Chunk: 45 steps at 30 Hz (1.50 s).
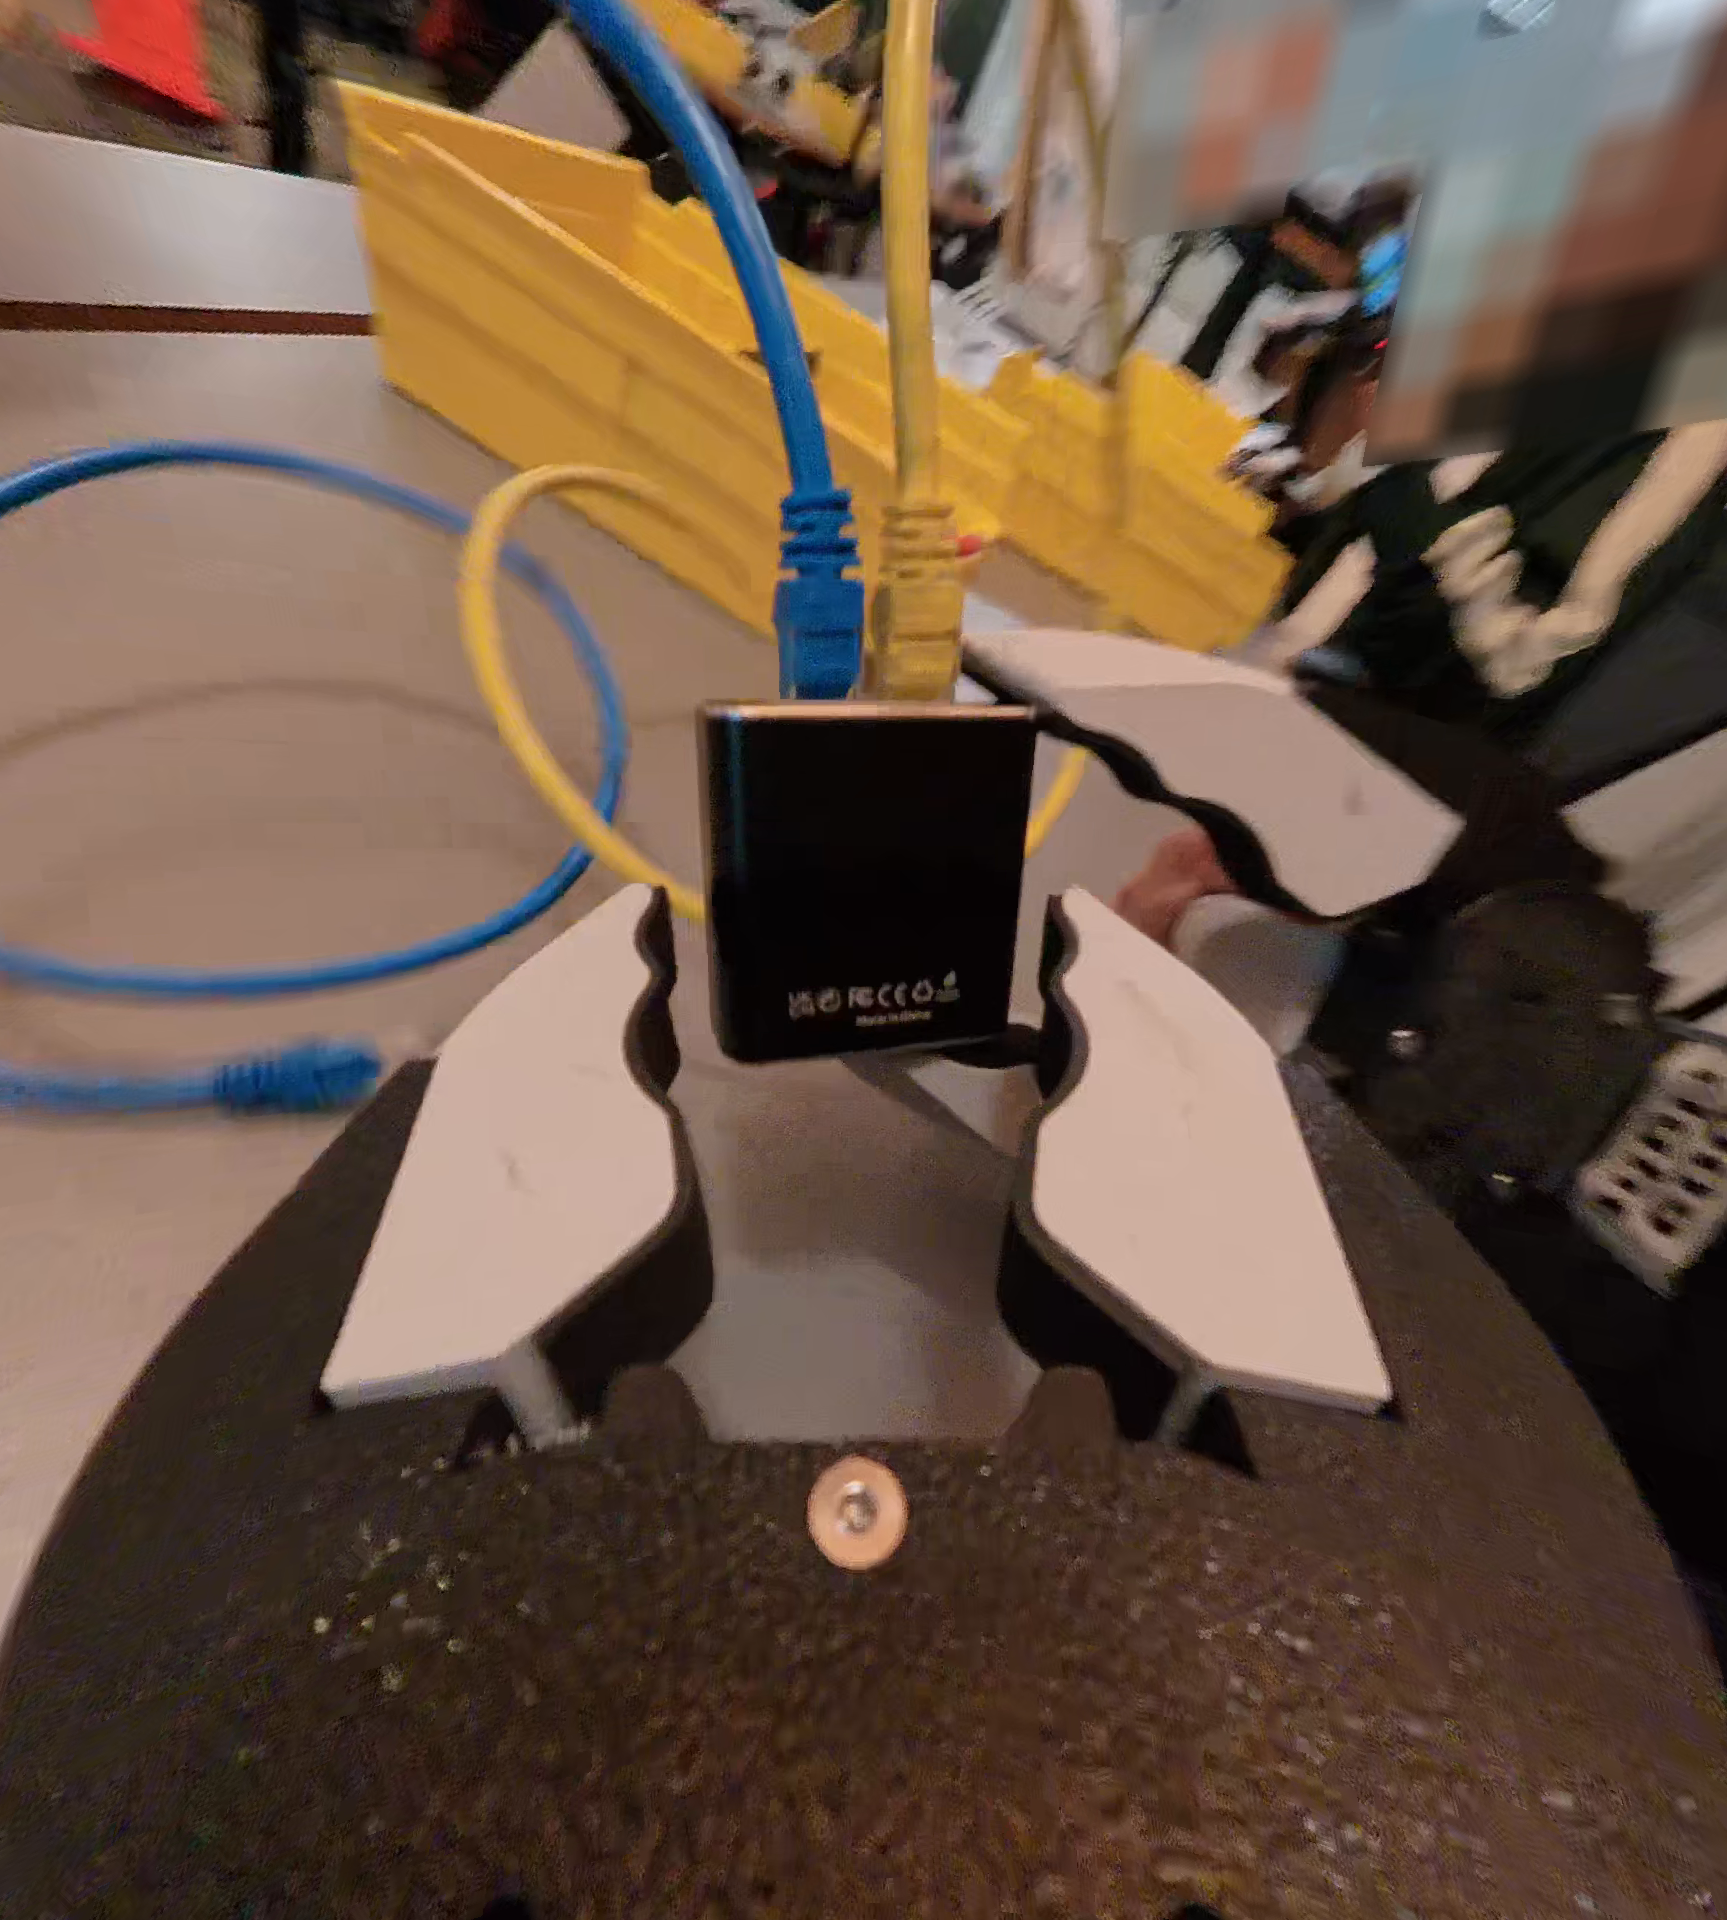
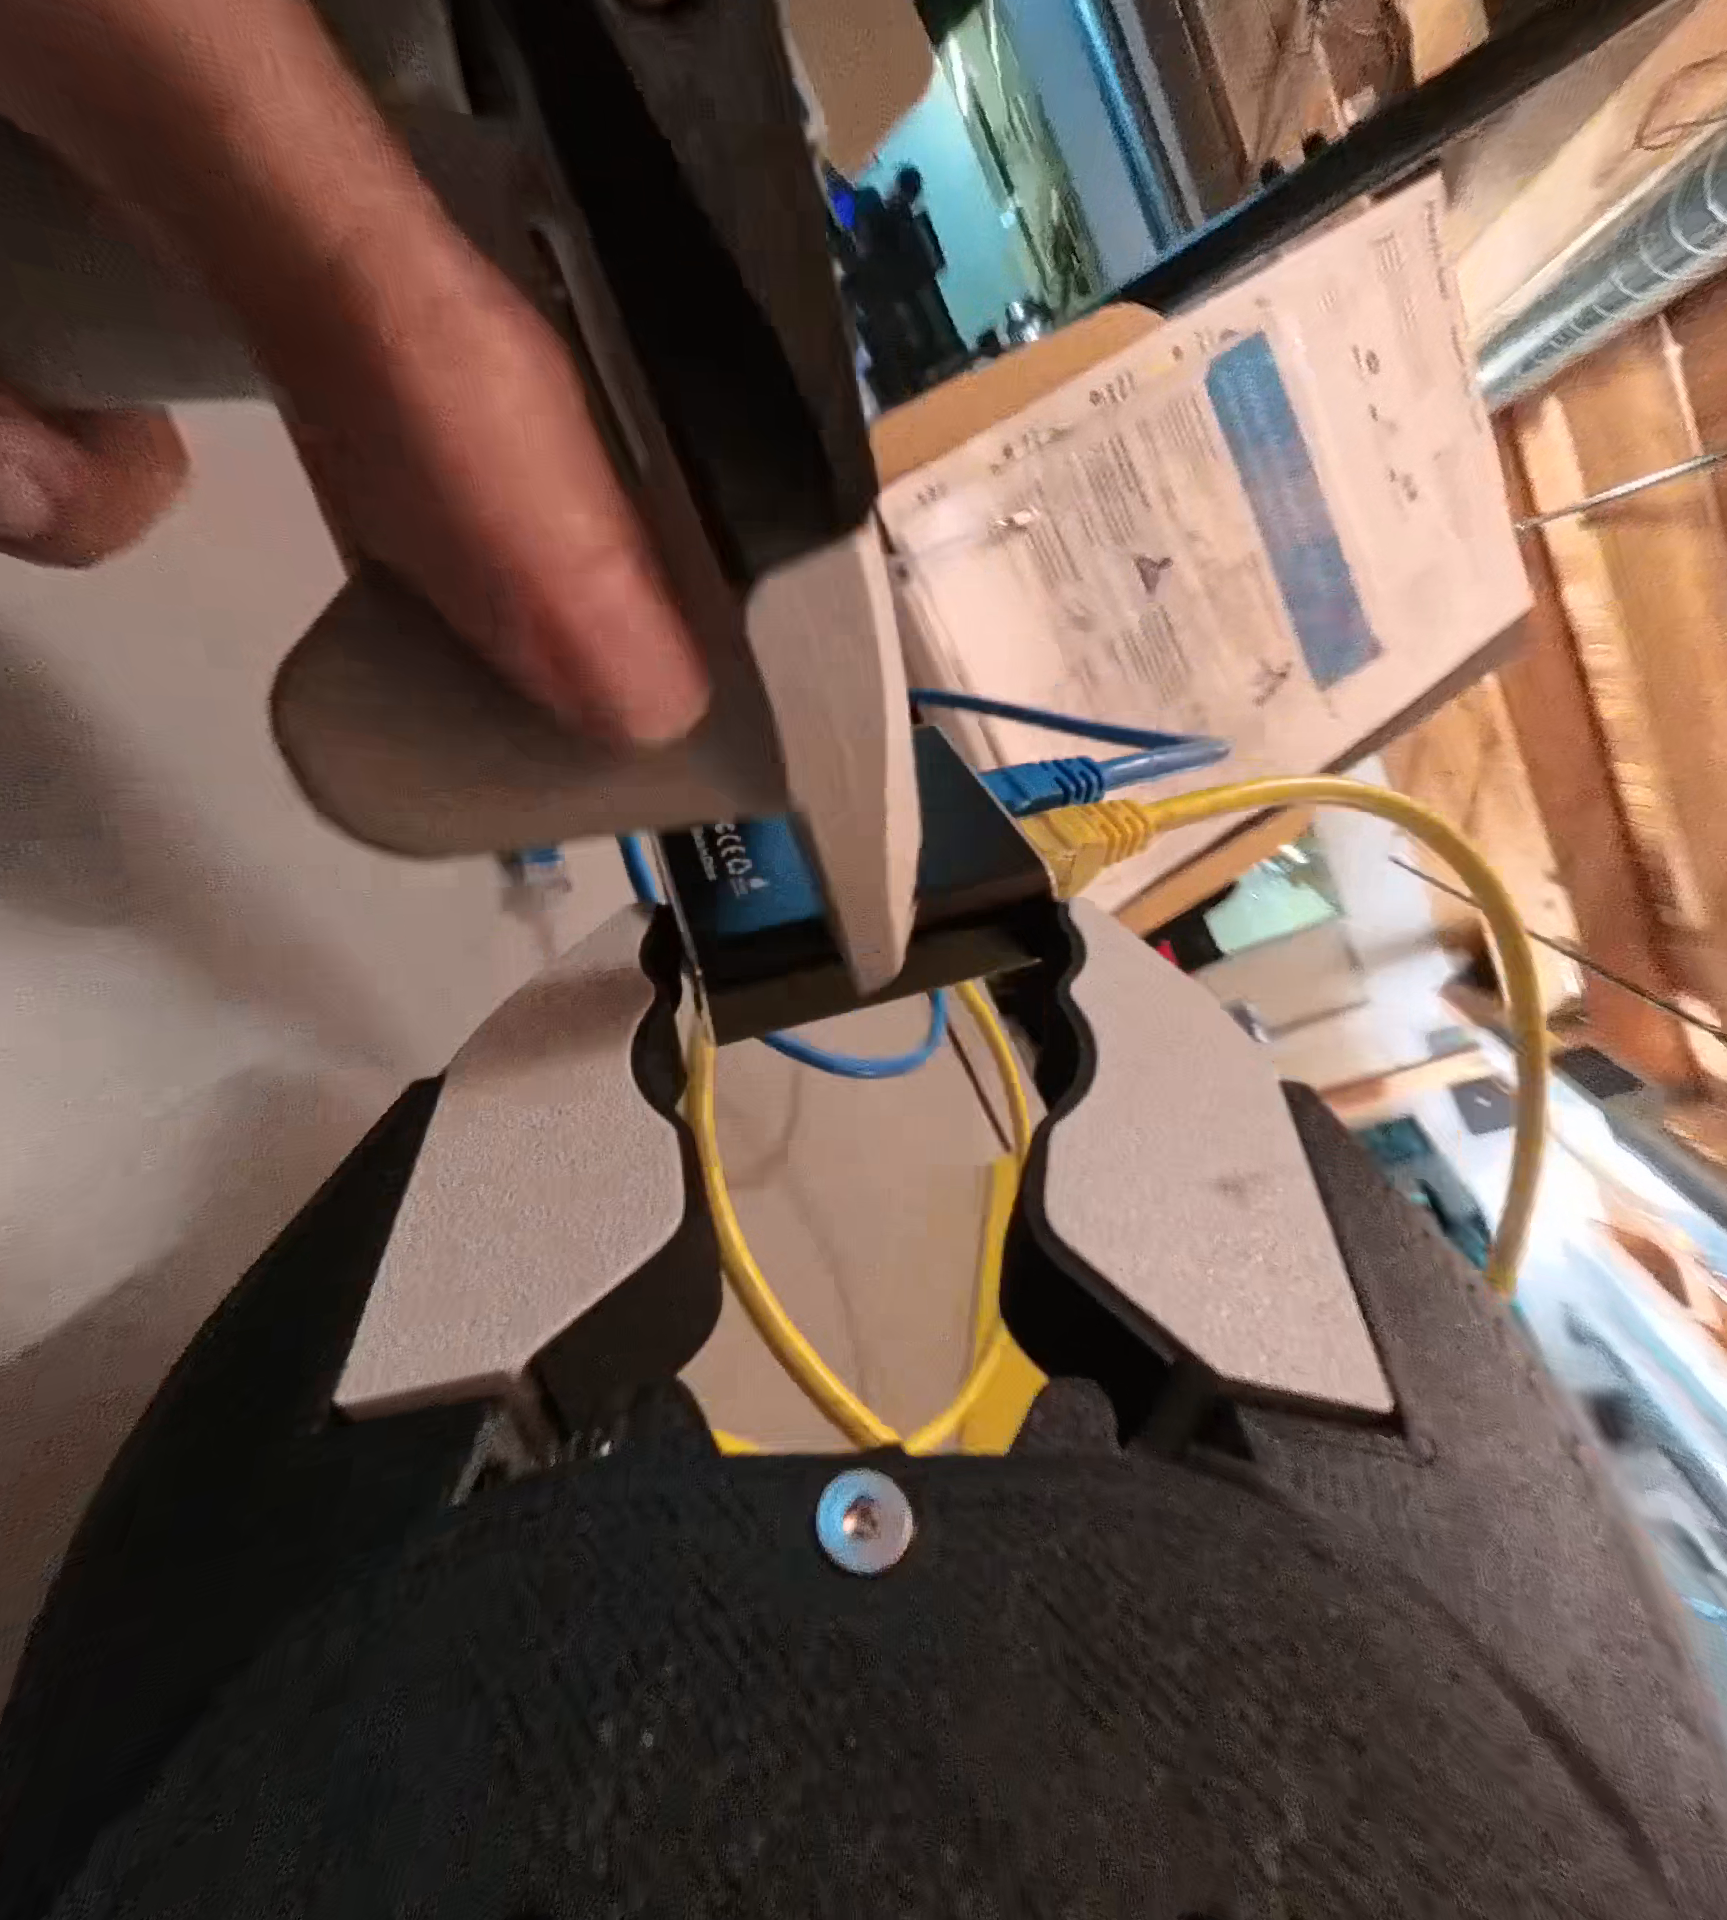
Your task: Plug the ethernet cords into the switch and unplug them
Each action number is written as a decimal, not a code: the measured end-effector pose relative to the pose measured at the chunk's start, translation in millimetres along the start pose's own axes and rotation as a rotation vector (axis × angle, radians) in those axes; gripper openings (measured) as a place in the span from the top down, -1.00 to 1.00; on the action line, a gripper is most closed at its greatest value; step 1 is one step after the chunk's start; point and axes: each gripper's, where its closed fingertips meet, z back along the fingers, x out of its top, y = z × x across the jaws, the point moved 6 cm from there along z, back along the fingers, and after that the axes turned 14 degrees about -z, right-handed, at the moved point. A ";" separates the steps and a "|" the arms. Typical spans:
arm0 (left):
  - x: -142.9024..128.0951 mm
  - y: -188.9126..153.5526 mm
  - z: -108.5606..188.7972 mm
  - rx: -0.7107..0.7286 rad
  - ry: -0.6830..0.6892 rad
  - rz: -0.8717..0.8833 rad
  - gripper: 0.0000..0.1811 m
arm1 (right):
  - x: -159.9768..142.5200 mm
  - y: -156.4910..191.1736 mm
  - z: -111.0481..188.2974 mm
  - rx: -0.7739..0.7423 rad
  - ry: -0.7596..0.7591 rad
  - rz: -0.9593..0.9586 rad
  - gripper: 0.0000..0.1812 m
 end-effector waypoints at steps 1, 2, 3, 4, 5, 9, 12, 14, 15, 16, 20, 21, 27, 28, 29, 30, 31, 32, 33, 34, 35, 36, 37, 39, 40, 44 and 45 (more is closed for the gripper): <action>-0.9 -0.9 -1.6 0.059 0.046 -0.041 0.22 | 0.5 -0.5 -1.3 -0.023 0.023 0.029 0.26; -1.6 -1.8 -3.0 0.113 0.083 -0.082 0.18 | 1.6 -0.6 -2.4 -0.042 0.030 0.063 0.26; -2.1 -3.3 -4.4 0.151 0.105 -0.114 0.20 | 3.5 0.8 -2.9 -0.046 0.023 0.098 0.26; -3.2 -4.9 -6.0 0.174 0.121 -0.130 0.24 | 5.5 3.1 -3.0 -0.047 0.020 0.122 0.26; -4.7 -5.6 -7.4 0.188 0.132 -0.135 0.29 | 7.9 5.9 -2.5 -0.051 0.019 0.141 0.27; -12.2 0.2 -6.9 0.099 0.141 -0.142 0.32 | 4.1 11.5 -0.9 -0.005 0.005 0.169 0.27; -12.0 9.6 -1.9 0.074 0.056 -0.158 0.32 | 2.5 5.4 3.9 0.123 -0.064 -0.039 0.29; -8.2 15.9 5.7 0.118 0.031 -0.235 0.32 | 6.3 -4.7 10.6 0.182 -0.150 -0.215 0.27; -4.5 17.6 10.1 0.142 0.013 -0.275 0.33 | 6.2 -9.2 12.7 0.212 -0.166 -0.308 0.26; -0.9 18.3 14.1 0.160 0.003 -0.319 0.33 | 6.4 -11.3 14.6 0.263 -0.189 -0.406 0.25; 6.8 12.9 20.3 0.226 0.008 -0.505 0.34 | -0.1 -9.7 11.6 0.451 -0.235 -0.799 0.19; 8.7 10.9 22.5 0.270 -0.004 -0.560 0.75 | -1.9 -6.7 8.8 0.514 -0.224 -0.923 0.14; -1.9 10.6 14.2 0.278 0.090 -0.612 0.77 | -24.6 -7.9 -6.3 0.684 -0.206 -1.465 0.34; -4.2 10.4 12.8 0.257 0.099 -0.605 0.77 | -29.4 -9.0 -6.7 0.684 -0.188 -1.495 0.34; -5.5 10.9 12.1 0.262 0.115 -0.616 0.77 | -33.1 -9.1 -7.0 0.690 -0.157 -1.535 0.33; -5.6 10.7 11.7 0.282 0.126 -0.659 0.77 | -34.5 -8.4 -6.7 0.713 -0.137 -1.572 0.30; -4.2 8.6 11.8 0.307 0.126 -0.727 0.78 | -34.4 -7.4 -6.0 0.737 -0.125 -1.604 0.31; -1.3 5.8 12.4 0.348 0.121 -0.802 0.78 | -34.3 -6.6 -5.5 0.746 -0.111 -1.640 0.31; 2.6 2.3 13.4 0.394 0.110 -0.879 0.78 | -32.5 -7.2 -4.8 0.759 -0.116 -1.678 0.28; 6.1 -2.6 14.1 0.431 0.097 -0.963 0.78 | -28.9 -9.2 -3.6 0.781 -0.131 -1.726 0.28; 9.0 -6.9 14.9 0.475 0.087 -1.048 0.78 | -24.8 -11.7 -2.8 0.801 -0.140 -1.775 0.28; 11.1 -11.4 15.7 0.517 0.075 -1.139 0.78 | -20.5 -15.0 -2.5 0.816 -0.154 -1.818 0.27; 12.2 -16.7 16.0 0.544 0.060 -1.234 0.78 | -16.2 -18.8 -2.6 0.826 -0.171 -1.850 0.28; 14.4 -26.1 15.9 0.593 0.037 -1.374 0.78 | -12.4 -25.0 -4.4 0.826 -0.187 -1.902 0.26; 15.0 -30.8 15.2 0.611 0.032 -1.438 0.78 | -12.1 -28.2 -5.7 0.834 -0.203 -1.942 0.26; 9.3 -50.6 6.9 0.595 0.045 -1.681 0.79 | -18.7 -30.4 -9.6 0.916 -0.221 -2.132 0.48; 7.0 -55.3 3.7 0.578 0.047 -1.718 0.79 | -19.3 -28.1 -9.7 0.950 -0.208 -2.156 0.51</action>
